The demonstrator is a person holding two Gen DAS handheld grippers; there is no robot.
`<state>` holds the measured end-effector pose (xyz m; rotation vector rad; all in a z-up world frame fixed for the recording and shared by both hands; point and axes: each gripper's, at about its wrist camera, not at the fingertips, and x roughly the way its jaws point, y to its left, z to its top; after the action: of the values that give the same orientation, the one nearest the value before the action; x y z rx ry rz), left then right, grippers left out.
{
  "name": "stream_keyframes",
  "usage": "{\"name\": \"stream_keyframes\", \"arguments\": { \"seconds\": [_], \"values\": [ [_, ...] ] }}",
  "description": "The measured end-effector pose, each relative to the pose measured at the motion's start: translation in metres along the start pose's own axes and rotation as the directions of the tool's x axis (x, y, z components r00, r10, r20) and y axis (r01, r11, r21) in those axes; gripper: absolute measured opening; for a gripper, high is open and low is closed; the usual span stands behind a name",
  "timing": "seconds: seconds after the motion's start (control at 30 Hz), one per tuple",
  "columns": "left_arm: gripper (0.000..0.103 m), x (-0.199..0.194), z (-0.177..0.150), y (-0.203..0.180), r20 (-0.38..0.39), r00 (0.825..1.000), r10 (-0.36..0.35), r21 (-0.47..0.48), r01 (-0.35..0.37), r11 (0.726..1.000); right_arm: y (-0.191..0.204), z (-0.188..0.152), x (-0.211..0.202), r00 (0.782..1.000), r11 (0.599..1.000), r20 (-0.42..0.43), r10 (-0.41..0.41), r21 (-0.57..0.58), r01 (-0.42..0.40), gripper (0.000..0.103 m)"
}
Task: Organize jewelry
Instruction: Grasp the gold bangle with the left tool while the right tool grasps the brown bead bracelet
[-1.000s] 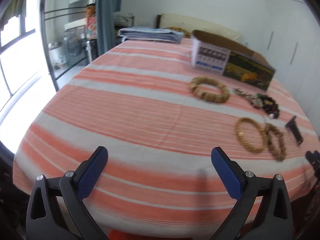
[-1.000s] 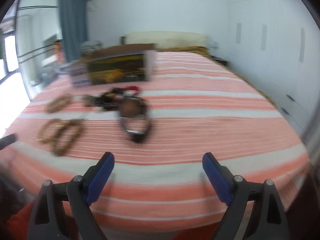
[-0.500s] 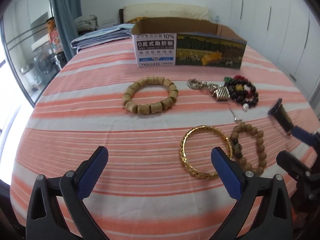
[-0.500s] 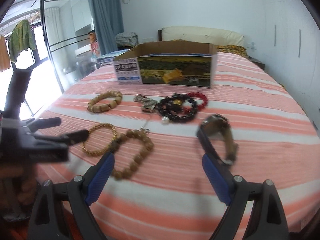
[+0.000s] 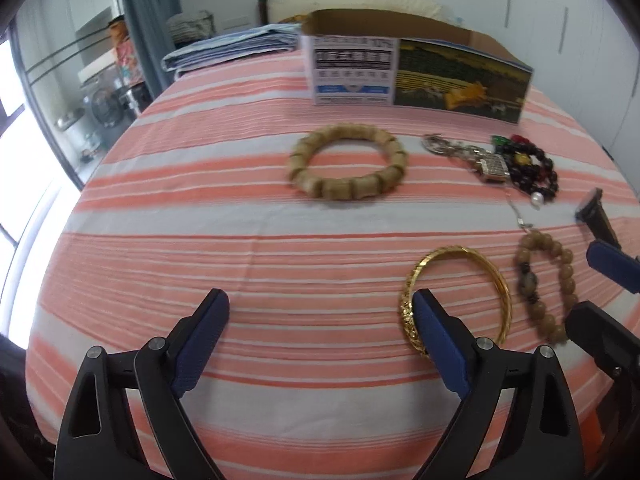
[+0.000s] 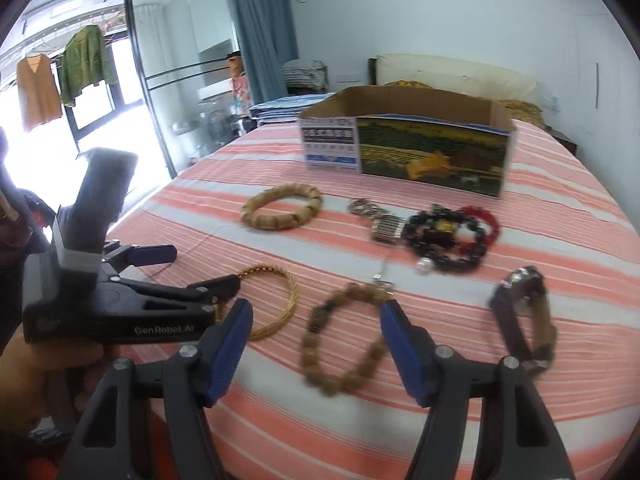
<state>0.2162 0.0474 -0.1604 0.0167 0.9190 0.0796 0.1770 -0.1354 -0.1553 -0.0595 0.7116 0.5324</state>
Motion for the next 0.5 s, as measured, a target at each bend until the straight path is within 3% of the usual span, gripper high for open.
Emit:
{"name": "stream_keyframes", "arguments": {
  "seconds": [0.17, 0.37, 0.47, 0.5],
  "values": [
    [0.091, -0.004, -0.007, 0.019, -0.015, 1.0, -0.008, -0.052, 0.007, 0.999, 0.004, 0.001, 0.025, 0.998, 1.0, -0.064, 0.014, -0.004, -0.014, 0.052],
    [0.082, -0.015, -0.018, 0.0, -0.006, 0.997, -0.074, 0.024, 0.074, 0.997, 0.008, 0.002, 0.043, 0.994, 0.998, -0.097, -0.058, -0.034, 0.055, 0.042],
    [0.058, -0.021, -0.021, -0.007, 0.013, 0.995, -0.1, 0.048, 0.099, 0.994, 0.007, -0.001, 0.039, 0.992, 0.995, -0.083, -0.097, -0.047, 0.093, 0.017],
    [0.036, -0.023, -0.021, -0.01, 0.021, 0.994, -0.108, 0.058, 0.106, 0.993, 0.004, -0.002, 0.037, 0.993, 0.996, -0.081, -0.082, -0.026, 0.08, 0.014]
  ]
}}
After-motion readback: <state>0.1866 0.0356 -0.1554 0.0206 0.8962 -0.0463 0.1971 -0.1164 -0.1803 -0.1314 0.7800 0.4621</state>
